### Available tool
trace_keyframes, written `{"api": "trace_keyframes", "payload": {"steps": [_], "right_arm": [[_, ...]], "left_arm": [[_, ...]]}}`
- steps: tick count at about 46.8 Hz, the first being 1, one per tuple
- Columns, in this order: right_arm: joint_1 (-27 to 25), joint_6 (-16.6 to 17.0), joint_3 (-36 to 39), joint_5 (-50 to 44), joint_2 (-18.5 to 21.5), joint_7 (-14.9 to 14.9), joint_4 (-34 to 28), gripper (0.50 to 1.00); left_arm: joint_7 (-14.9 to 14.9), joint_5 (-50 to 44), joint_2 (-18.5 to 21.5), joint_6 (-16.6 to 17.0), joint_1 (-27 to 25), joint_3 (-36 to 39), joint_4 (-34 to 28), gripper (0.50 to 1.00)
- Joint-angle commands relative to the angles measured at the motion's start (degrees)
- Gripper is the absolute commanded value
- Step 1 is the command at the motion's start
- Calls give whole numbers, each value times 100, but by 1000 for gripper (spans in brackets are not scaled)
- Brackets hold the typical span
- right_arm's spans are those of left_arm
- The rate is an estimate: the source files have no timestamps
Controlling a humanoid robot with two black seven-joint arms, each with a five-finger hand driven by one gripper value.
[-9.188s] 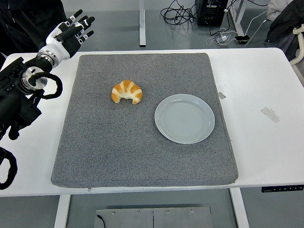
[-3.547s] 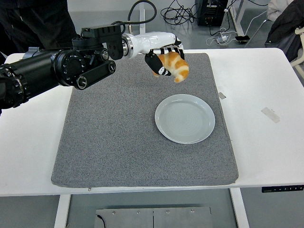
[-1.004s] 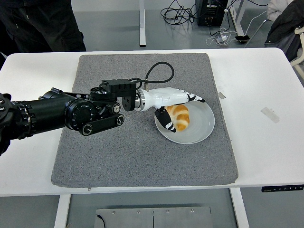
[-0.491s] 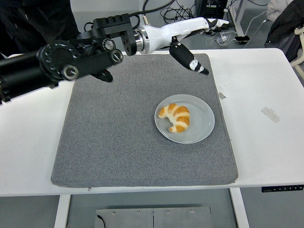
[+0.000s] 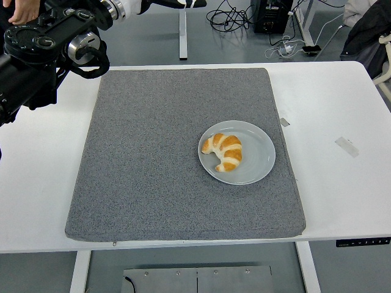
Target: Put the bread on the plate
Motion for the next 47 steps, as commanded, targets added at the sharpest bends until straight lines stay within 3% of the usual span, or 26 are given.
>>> {"api": "trace_keyframes", "payload": {"steps": [1,10,16,29,36,47], "right_arm": [[0,0,11,-1,0,-1,46,1000],[-27,17,-6,7,0,-1,55,1000],[0,0,-6,-1,0,-1,-16,1000],[-9,17,2,7,0,-1,37,1000],[-9,17,-6,7,0,-1,55,1000],[-9,17,-6,7,0,-1,20,1000]], "left_arm": [[61,-250,-89,-19,144,-8,281,975],[96,-506,-63,25,540,-552,658,975],[281,-585,-28,-1,821,-1149,861,977],[562,-681,-80,43,1173,-1870,870,977],[896,-971,-98,52,1348,-2371,870,977],[984,-1139,-98,52,1533,-2864,870,977]]}}
